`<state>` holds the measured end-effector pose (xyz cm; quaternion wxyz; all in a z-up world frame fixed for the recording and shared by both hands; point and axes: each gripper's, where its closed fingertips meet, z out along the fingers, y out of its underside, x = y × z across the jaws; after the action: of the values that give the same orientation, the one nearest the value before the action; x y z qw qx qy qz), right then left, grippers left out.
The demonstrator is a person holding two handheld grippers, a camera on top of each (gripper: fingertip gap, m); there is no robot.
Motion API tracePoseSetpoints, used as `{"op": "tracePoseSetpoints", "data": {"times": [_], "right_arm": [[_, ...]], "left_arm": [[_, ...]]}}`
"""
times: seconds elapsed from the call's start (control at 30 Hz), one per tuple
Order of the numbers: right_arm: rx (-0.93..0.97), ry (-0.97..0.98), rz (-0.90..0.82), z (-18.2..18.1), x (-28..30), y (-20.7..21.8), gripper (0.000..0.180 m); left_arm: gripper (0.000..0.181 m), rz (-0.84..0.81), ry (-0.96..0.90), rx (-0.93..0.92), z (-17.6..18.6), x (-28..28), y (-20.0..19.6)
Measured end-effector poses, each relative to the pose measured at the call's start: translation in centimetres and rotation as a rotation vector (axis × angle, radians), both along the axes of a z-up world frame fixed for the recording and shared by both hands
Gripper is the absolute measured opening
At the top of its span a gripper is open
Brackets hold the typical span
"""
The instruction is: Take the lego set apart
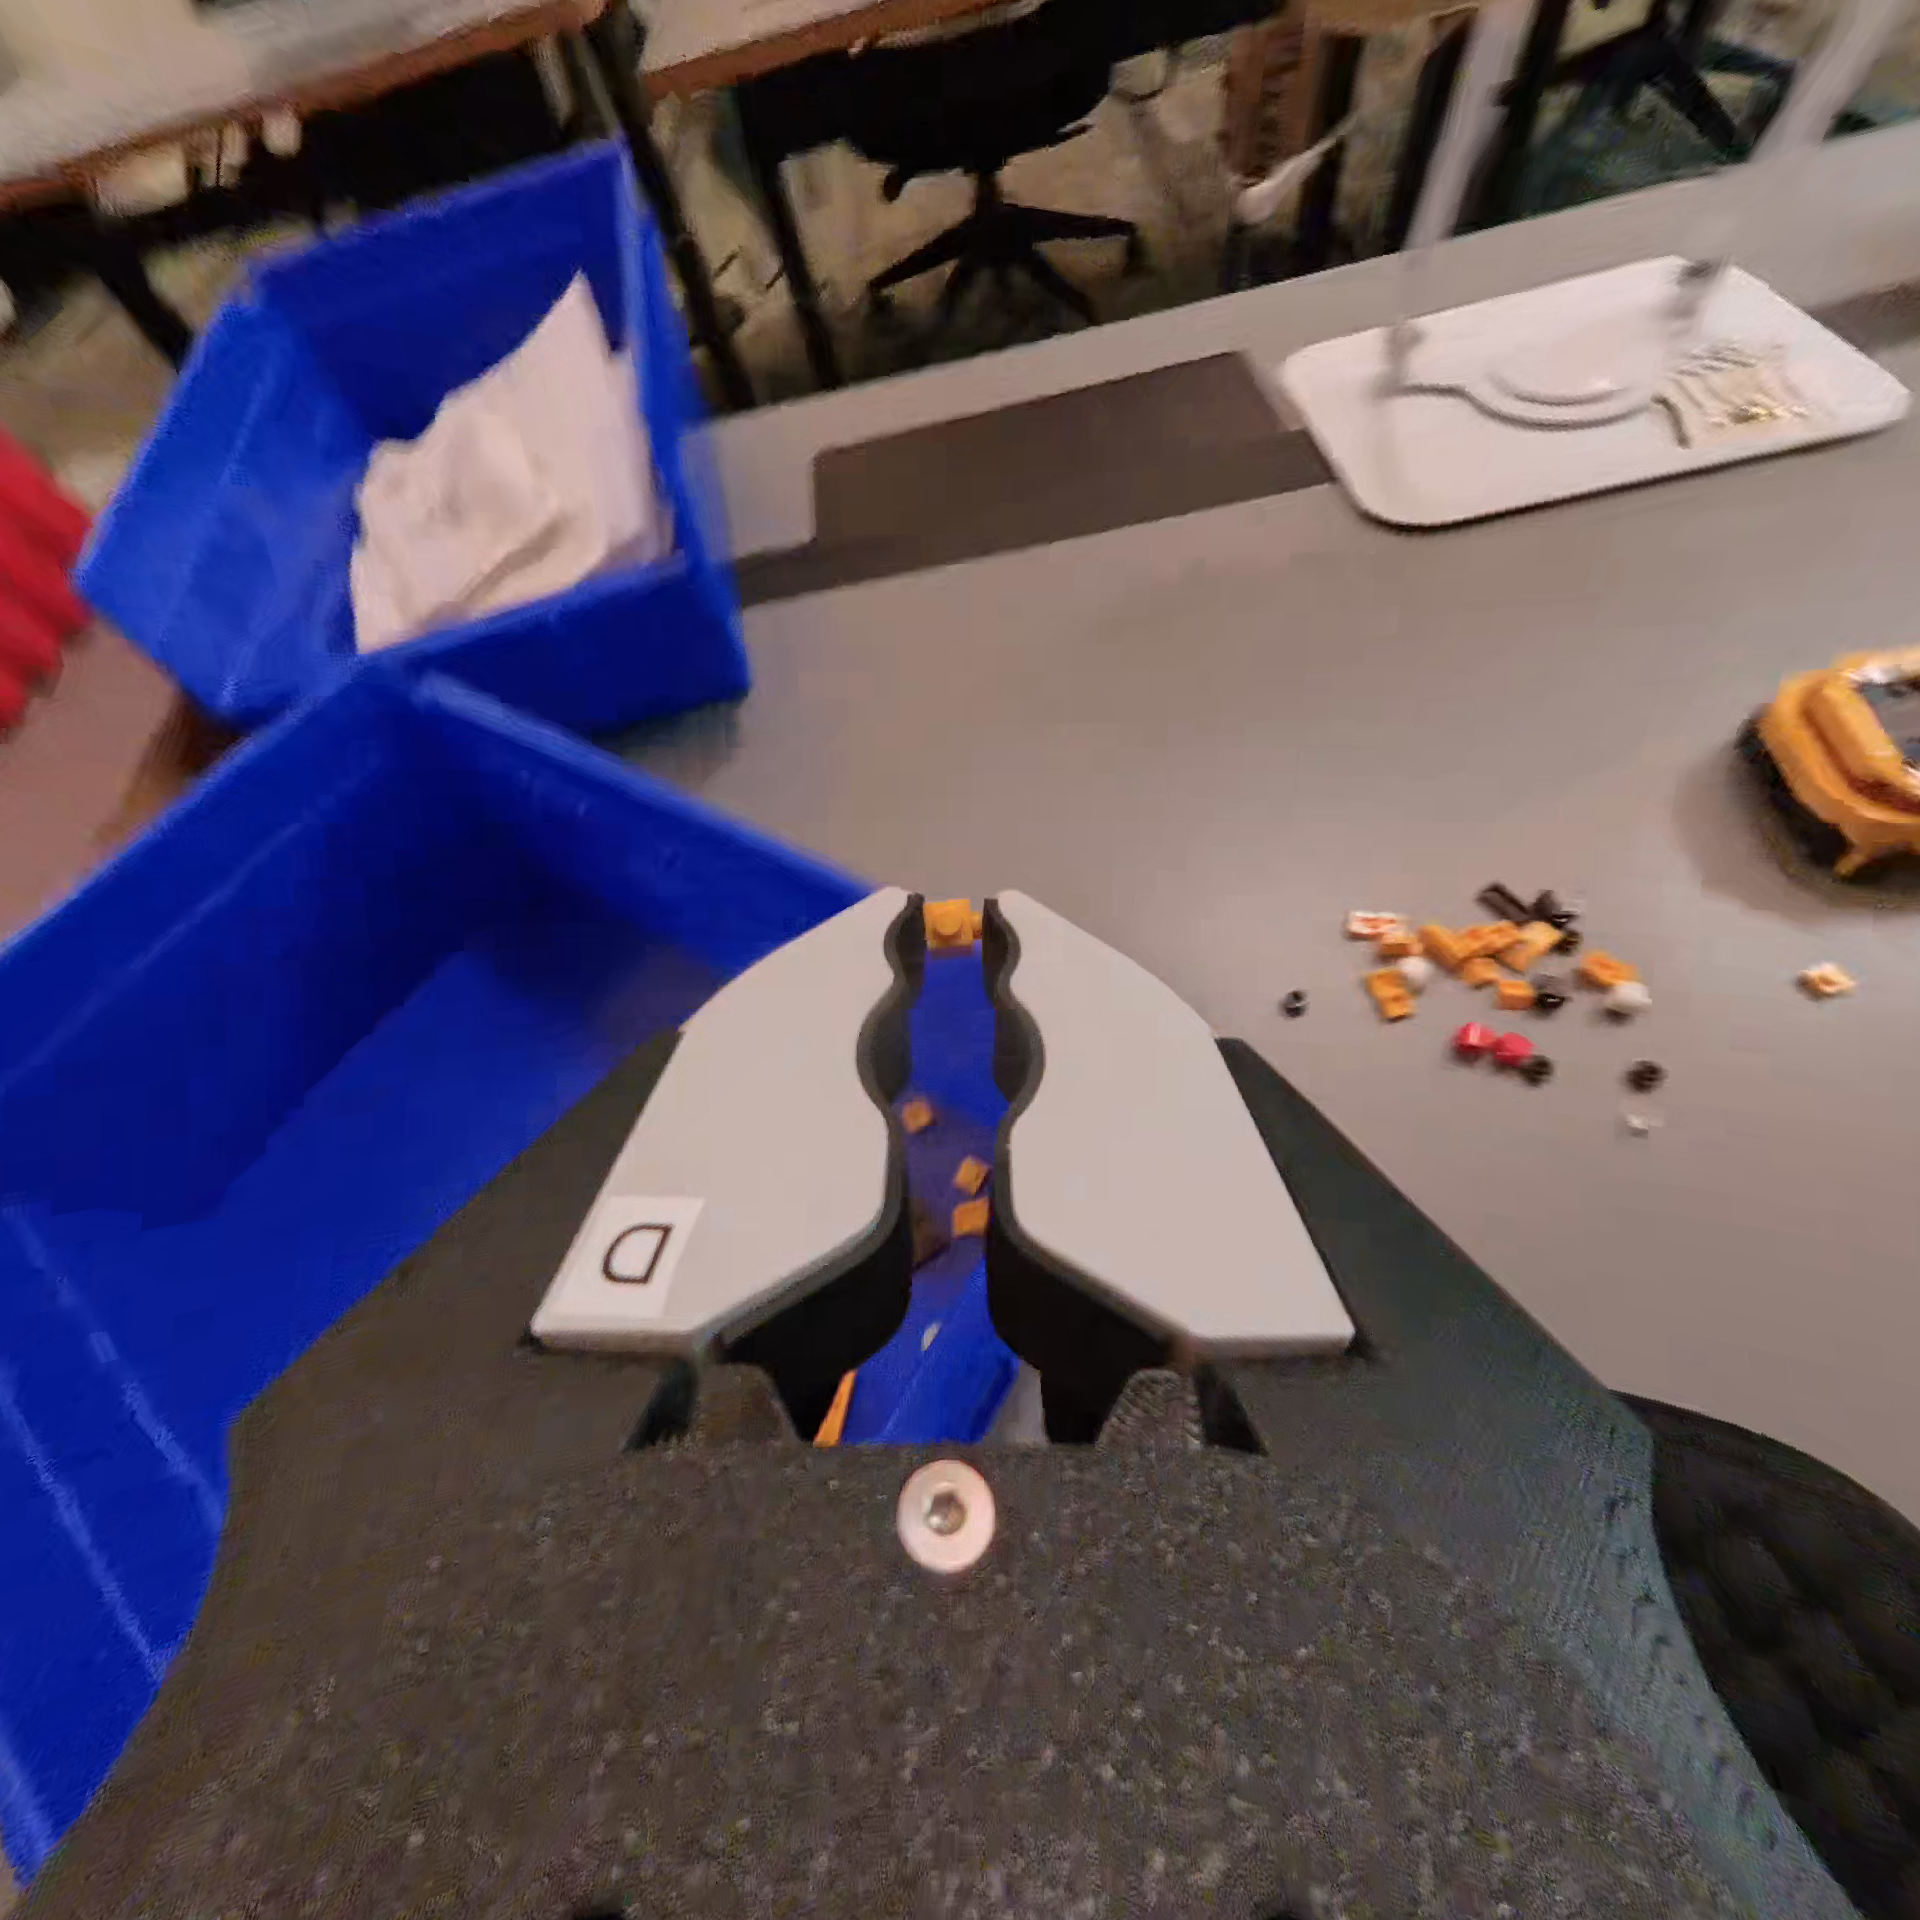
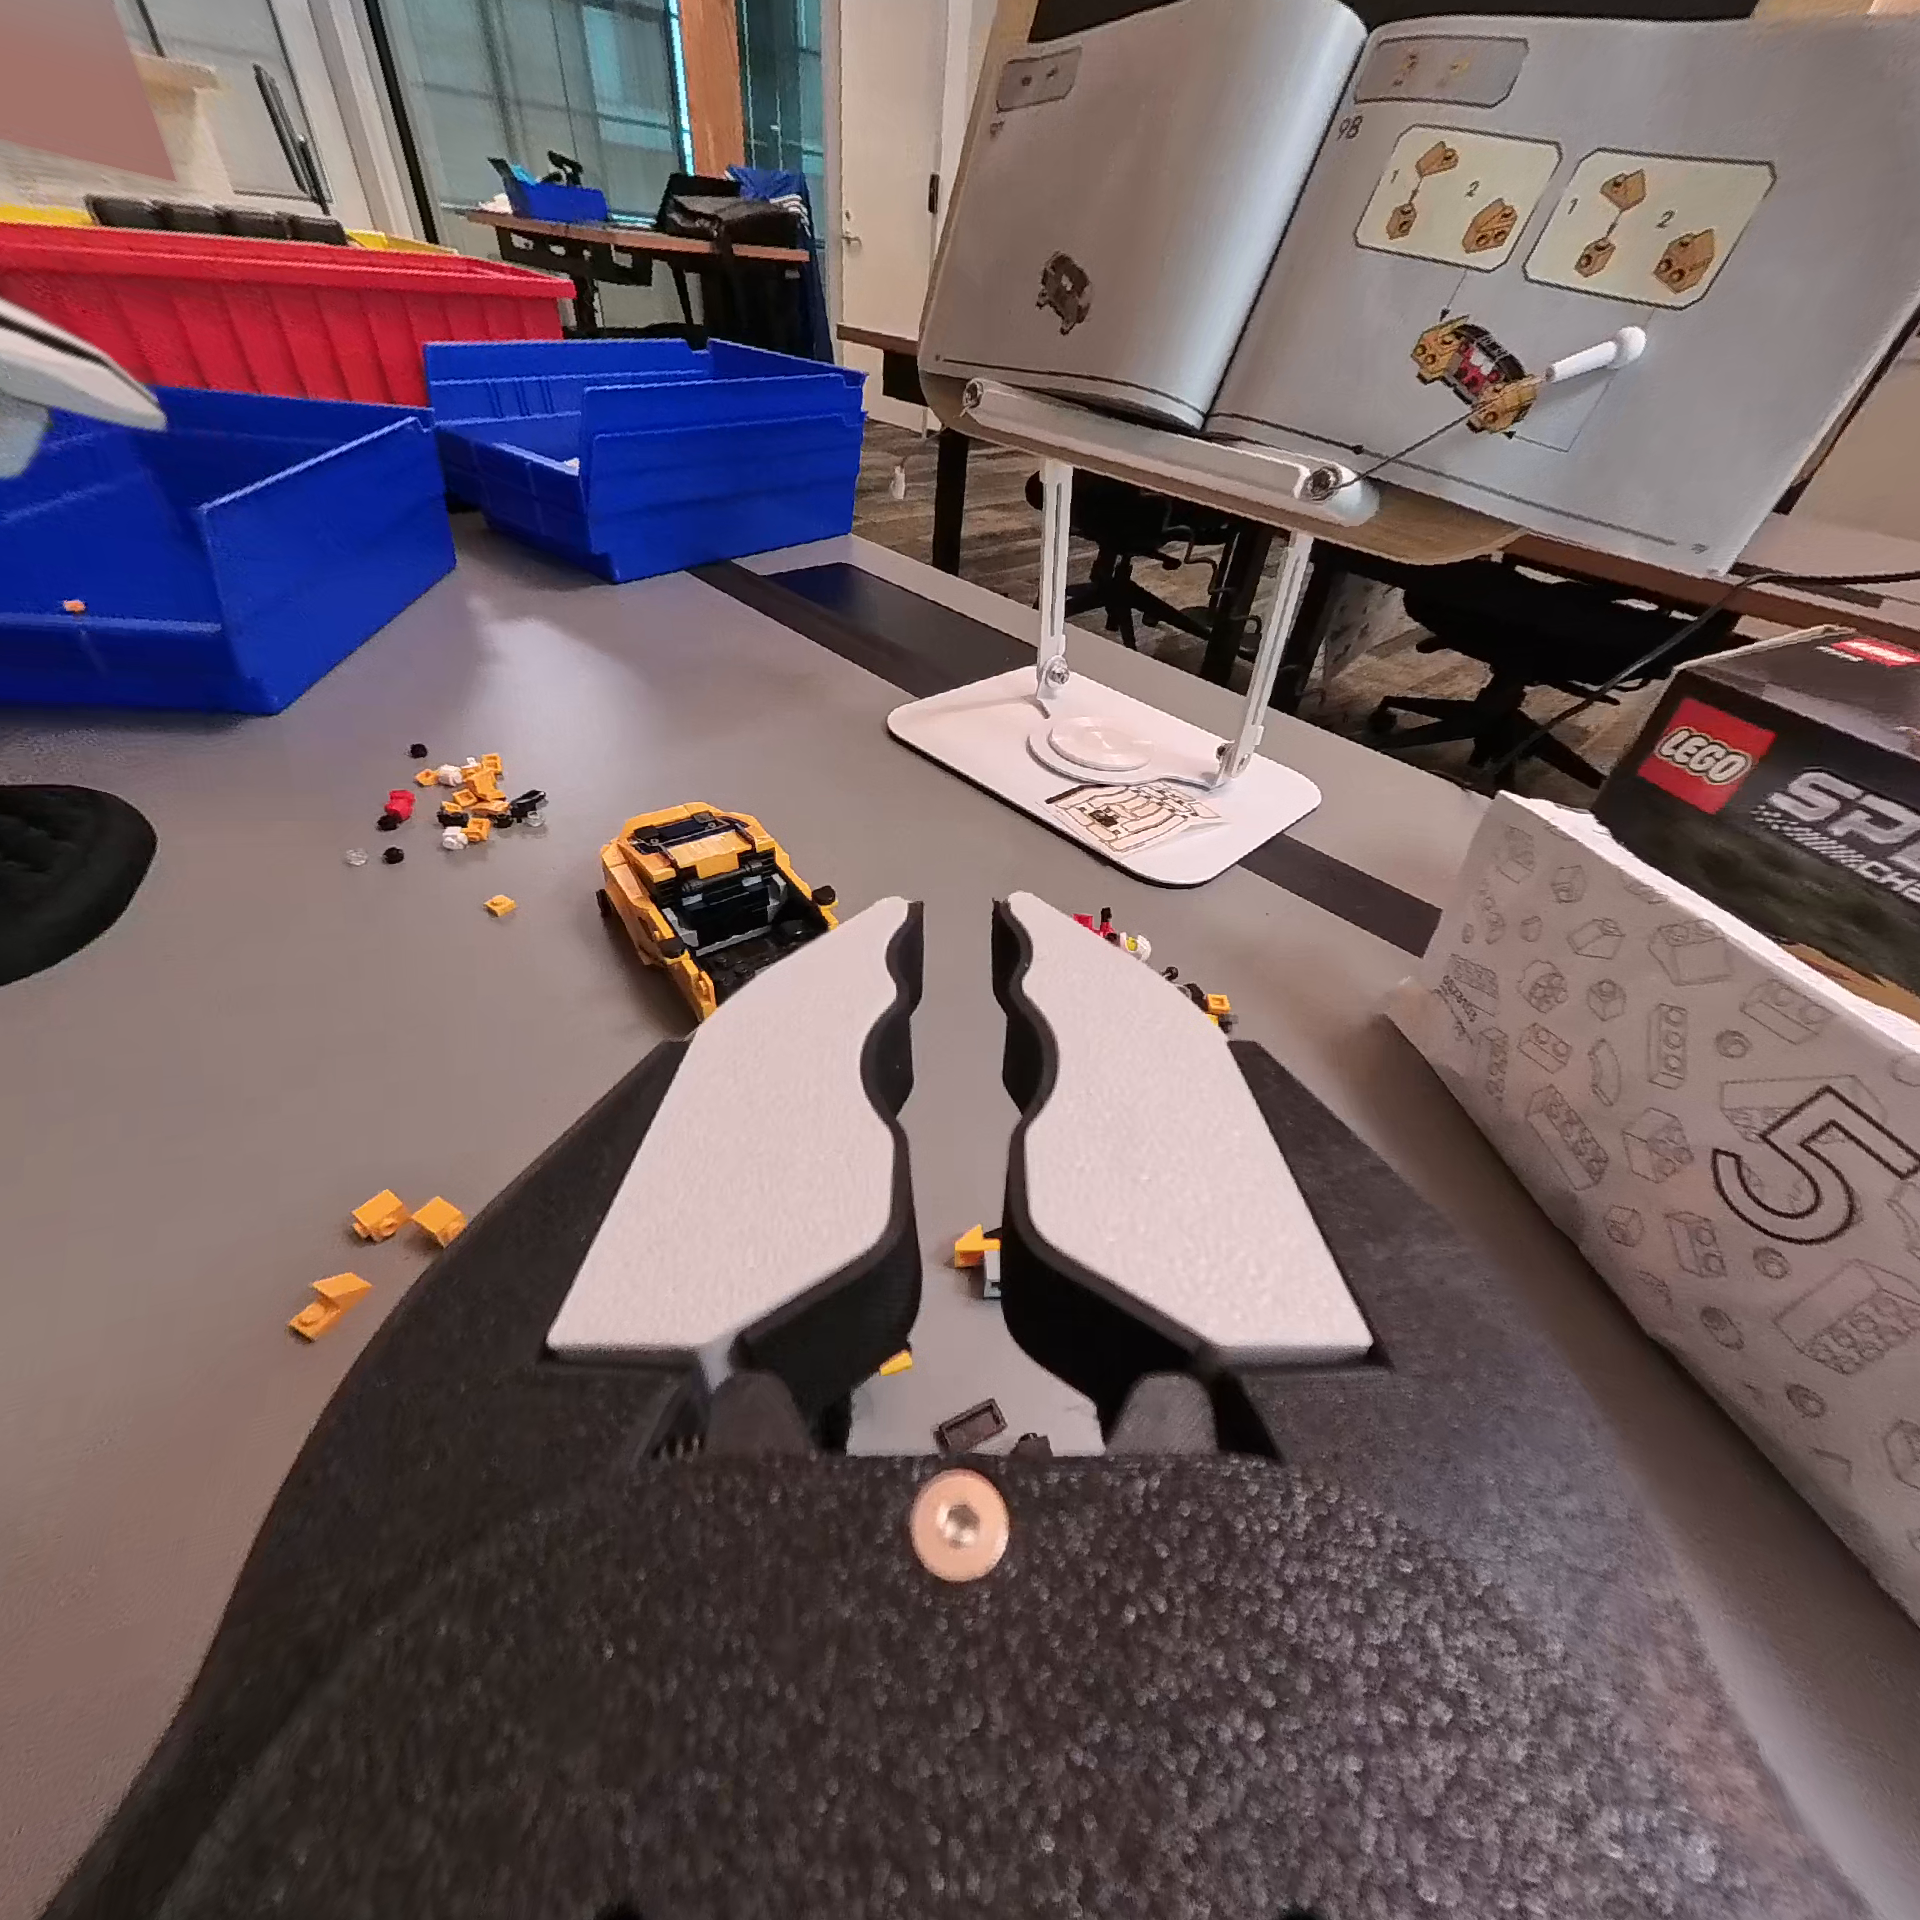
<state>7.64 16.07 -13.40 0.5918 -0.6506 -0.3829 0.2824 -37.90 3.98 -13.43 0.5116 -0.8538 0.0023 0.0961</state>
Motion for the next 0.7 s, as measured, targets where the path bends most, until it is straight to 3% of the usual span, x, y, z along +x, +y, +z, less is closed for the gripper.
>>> {"op": "tracePoseSetpoints", "data": {"times": [0.2,0.3,0.37,0.53,0.7], "right_arm": [[-0.015,-0.004,-0.002,-0.4,-0.1,0.1,0.012],[-0.017,-0.006,-0.004,-0.5,-0.1,0.2,0.012],[-0.020,-0.004,-0.003,-0.5,-0.1,0.2,0.012],[-0.013,-0.005,-0.004,-0.4,-0.1,0.1,0.012],[-0.004,-0.001,-0.013,-0.2,0.1,0.2,0.012]], "left_arm": [[0.023,0.063,-0.263,-0.050,-4.6,-3.0,-1.9],[0.041,0.053,-0.245,-0.044,-4.9,-2.6,-2.1],[0.043,0.018,-0.201,0.004,-3.7,-1.3,-1.8],[0.032,-0.404,-0.129,0.034,-1.9,10.9,0.3],[0.032,-0.842,-0.194,-0.128,-6.0,26.5,0.7]]}}
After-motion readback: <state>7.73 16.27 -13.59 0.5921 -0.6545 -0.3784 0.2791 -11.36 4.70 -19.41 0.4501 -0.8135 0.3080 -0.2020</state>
